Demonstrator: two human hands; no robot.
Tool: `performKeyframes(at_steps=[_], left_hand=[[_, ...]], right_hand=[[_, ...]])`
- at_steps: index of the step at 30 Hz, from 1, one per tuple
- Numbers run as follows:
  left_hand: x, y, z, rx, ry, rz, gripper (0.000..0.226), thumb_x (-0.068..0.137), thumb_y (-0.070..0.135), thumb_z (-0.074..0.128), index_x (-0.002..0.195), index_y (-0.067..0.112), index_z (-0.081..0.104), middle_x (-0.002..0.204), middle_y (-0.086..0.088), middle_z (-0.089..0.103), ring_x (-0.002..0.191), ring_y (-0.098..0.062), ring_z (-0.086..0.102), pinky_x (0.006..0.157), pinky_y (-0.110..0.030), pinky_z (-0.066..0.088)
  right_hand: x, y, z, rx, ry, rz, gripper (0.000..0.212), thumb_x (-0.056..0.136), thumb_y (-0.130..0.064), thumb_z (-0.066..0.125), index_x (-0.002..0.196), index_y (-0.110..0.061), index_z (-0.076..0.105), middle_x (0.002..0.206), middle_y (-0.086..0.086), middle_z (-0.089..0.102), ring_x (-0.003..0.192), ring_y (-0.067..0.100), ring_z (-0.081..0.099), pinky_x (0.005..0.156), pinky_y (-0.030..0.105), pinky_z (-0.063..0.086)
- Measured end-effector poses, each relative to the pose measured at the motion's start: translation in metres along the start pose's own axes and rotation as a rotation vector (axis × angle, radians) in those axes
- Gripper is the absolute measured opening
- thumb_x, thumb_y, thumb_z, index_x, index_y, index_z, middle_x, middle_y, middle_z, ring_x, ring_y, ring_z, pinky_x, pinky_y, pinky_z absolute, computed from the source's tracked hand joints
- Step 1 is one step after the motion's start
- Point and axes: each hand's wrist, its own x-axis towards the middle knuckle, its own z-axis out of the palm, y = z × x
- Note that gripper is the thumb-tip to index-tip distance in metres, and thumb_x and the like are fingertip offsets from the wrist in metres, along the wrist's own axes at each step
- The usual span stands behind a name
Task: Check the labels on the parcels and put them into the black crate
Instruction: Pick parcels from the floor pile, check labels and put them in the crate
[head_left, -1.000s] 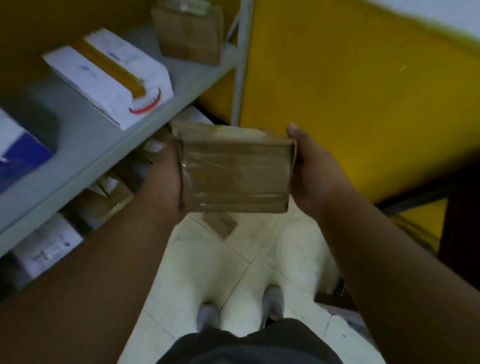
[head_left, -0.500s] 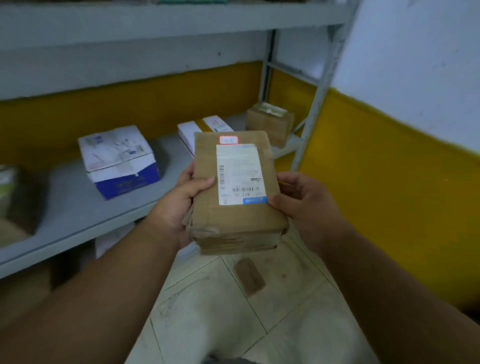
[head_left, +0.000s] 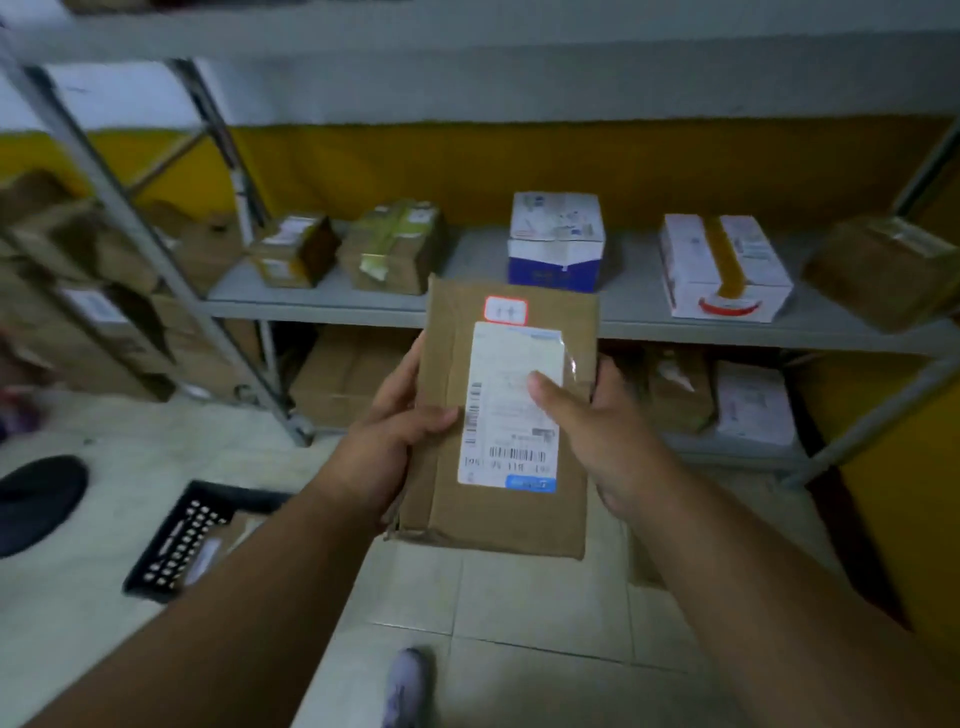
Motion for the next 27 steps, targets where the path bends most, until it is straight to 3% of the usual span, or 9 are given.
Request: performKeyframes(at_steps=[4,6,9,12,15,20,25,27], left_hand=[[-0.055,0.012,-0.061,0.095,0.151,0.059,0.074,0.082,0.003,0.060,0.143,0.041,0.044,0.125,-0.008,0.068,0.108,-0.032,0.068,0.077,-0.044,0.059],[-0.081,0.015,-0.098,0.157,0.230,0.064,0.068,0.089,0.003,0.059,0.140,0.045,0.046,0.122,-0.004,0.069,0.107,-0.029,0.069,0.080,-0.046,0.057],[-0.119,0.027,-0.162,0.230,0.373,0.101,0.055,0.092,0.008,0.061,0.131,0.047,0.052,0.115,0.005,0.072,0.105,-0.020,0.070,0.086,-0.046,0.056],[-0.155,0.042,-0.237,0.320,0.567,0.144,0.054,0.092,0.012,0.063,0.129,0.049,0.050,0.114,0.015,0.071,0.108,-0.015,0.067,0.091,-0.048,0.055],[-0.192,0.055,-0.312,0.316,0.735,0.159,0.056,0.092,0.010,0.064,0.131,0.047,0.049,0.114,0.017,0.070,0.108,-0.012,0.066,0.089,-0.043,0.057],[-0.237,0.078,-0.395,0.325,0.820,0.209,0.052,0.095,0.012,0.060,0.135,0.043,0.046,0.110,0.023,0.066,0.097,0.002,0.062,0.072,-0.021,0.054],[-0.221,0.093,-0.443,0.307,0.794,0.193,0.045,0.096,0.013,0.058,0.120,0.051,0.051,0.102,0.030,0.068,0.096,0.004,0.063,0.082,-0.028,0.055],[-0.203,0.097,-0.458,0.268,0.762,0.179,0.042,0.095,0.015,0.060,0.122,0.047,0.052,0.107,0.025,0.069,0.099,-0.001,0.066,0.082,-0.031,0.057]], right_hand=[[-0.032,-0.003,0.081,-0.041,-0.055,-0.093,0.052,0.079,-0.040,0.080,0.120,-0.038,0.050,0.119,-0.010,0.068,0.104,0.012,0.070,0.084,0.046,0.061],[-0.047,-0.002,0.125,-0.166,-0.061,-0.188,0.054,0.079,-0.044,0.078,0.121,-0.044,0.044,0.122,-0.014,0.063,0.108,0.010,0.067,0.084,0.043,0.061],[-0.064,0.004,0.205,-0.239,-0.133,-0.284,0.060,0.084,-0.043,0.073,0.134,-0.040,0.039,0.130,-0.014,0.059,0.115,0.009,0.062,0.084,0.036,0.061],[-0.081,0.015,0.300,-0.300,-0.213,-0.351,0.037,0.094,-0.039,0.064,0.122,-0.042,0.039,0.128,-0.012,0.058,0.117,0.009,0.059,0.083,0.026,0.056],[-0.100,0.033,0.391,-0.365,-0.237,-0.430,0.037,0.096,-0.041,0.058,0.130,-0.029,0.046,0.132,-0.005,0.056,0.119,0.013,0.057,0.092,0.038,0.057],[-0.126,0.034,0.488,-0.474,-0.188,-0.540,0.047,0.098,-0.040,0.054,0.137,-0.015,0.046,0.139,0.004,0.044,0.124,0.018,0.051,0.095,0.040,0.054],[-0.104,0.022,0.534,-0.517,-0.151,-0.567,0.047,0.099,-0.036,0.054,0.140,-0.016,0.045,0.134,0.002,0.047,0.118,0.015,0.052,0.086,0.027,0.048],[-0.082,0.022,0.550,-0.521,-0.130,-0.535,0.050,0.099,-0.037,0.055,0.144,-0.021,0.041,0.132,0.001,0.049,0.117,0.014,0.053,0.087,0.028,0.049]])
